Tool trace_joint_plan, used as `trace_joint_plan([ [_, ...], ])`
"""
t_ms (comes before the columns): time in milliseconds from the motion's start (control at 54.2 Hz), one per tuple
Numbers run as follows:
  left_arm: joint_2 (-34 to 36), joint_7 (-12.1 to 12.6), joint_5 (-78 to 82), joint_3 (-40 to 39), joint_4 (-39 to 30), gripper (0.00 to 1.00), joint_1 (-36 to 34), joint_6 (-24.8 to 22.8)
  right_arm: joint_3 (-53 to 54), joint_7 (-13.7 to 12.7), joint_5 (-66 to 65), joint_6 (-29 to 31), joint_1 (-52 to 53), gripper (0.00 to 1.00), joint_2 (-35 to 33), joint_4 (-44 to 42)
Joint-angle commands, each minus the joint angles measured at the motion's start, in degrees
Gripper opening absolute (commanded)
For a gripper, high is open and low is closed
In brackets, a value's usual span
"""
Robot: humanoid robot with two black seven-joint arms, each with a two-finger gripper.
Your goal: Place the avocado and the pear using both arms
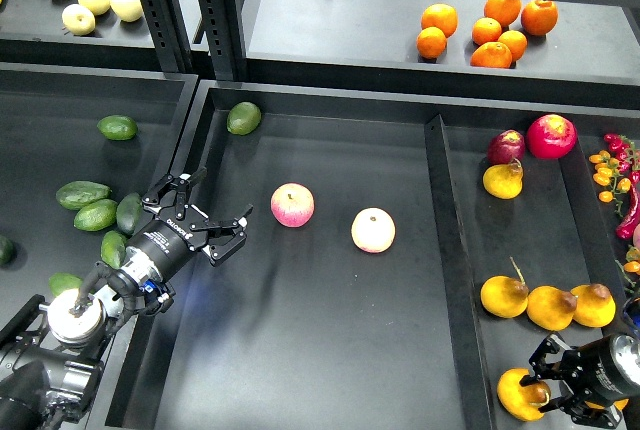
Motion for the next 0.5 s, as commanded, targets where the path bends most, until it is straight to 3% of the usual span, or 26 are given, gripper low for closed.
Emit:
trace_joint_plan([
  [0,0.0,0.0,0.0,0.01,0.0,0.99,0.03,-0.02,0.0,0.0,0.35,0.0,0.33,0.96,-0.97,1.14],
  [351,0.0,0.0,0.0,0.62,0.09,0.99,-0.68,-0.02,0.35,0.0,3.6,0.0,1.3,0.99,-10.99,7.82],
  [480,0.0,0.0,0.0,0.62,0.35,0.99,-1.12,-0.02,5.88,0.0,8.95,0.0,0.86,0.99,-12.75,8.79],
])
